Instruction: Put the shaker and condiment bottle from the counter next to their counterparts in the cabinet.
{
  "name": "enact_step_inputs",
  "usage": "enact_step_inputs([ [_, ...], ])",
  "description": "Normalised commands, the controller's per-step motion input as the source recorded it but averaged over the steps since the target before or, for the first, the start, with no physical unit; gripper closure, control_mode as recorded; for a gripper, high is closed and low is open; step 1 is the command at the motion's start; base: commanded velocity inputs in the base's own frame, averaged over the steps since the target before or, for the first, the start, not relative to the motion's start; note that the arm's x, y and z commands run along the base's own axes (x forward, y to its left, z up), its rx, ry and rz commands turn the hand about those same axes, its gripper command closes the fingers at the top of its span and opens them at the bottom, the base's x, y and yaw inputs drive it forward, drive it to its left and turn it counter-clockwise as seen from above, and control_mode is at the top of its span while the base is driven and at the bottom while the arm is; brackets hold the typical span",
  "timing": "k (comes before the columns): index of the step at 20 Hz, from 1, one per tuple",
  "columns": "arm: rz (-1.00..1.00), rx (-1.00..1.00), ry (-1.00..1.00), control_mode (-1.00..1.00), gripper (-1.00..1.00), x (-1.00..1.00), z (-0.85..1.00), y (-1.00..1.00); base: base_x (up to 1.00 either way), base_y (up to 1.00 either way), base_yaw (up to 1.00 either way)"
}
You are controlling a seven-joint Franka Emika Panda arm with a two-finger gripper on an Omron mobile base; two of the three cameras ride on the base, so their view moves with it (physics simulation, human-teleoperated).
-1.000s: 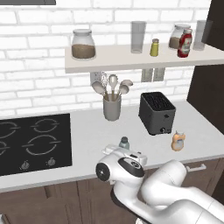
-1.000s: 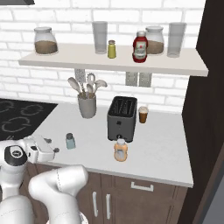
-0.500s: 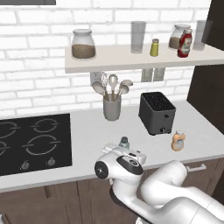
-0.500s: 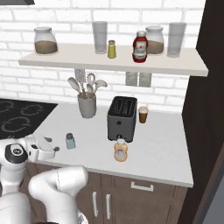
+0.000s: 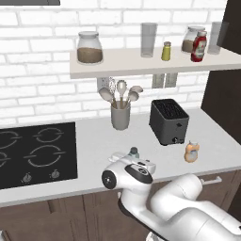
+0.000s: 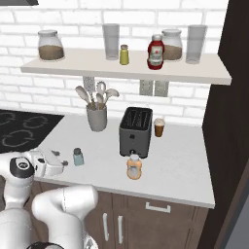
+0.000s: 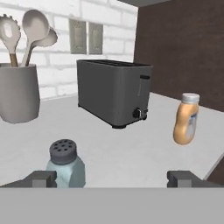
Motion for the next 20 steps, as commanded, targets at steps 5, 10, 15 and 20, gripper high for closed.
enact_step_inputs([
  [5,0.00,0.00,0.00,-1.00,-1.00,0.10,-0.13,0.00,0.00,0.00,0.00],
  [10,0.00,0.00,0.00,-1.00,-1.00,0.15,-0.22,0.00,0.00,0.00,0.00],
  [15,0.00,0.00,0.00,-1.00,-1.00,0.19,-0.19,0.00,0.00,0.00,0.00],
  [20,0.00,0.00,0.00,-1.00,-1.00,0.18,-0.10,0.00,0.00,0.00,0.00],
])
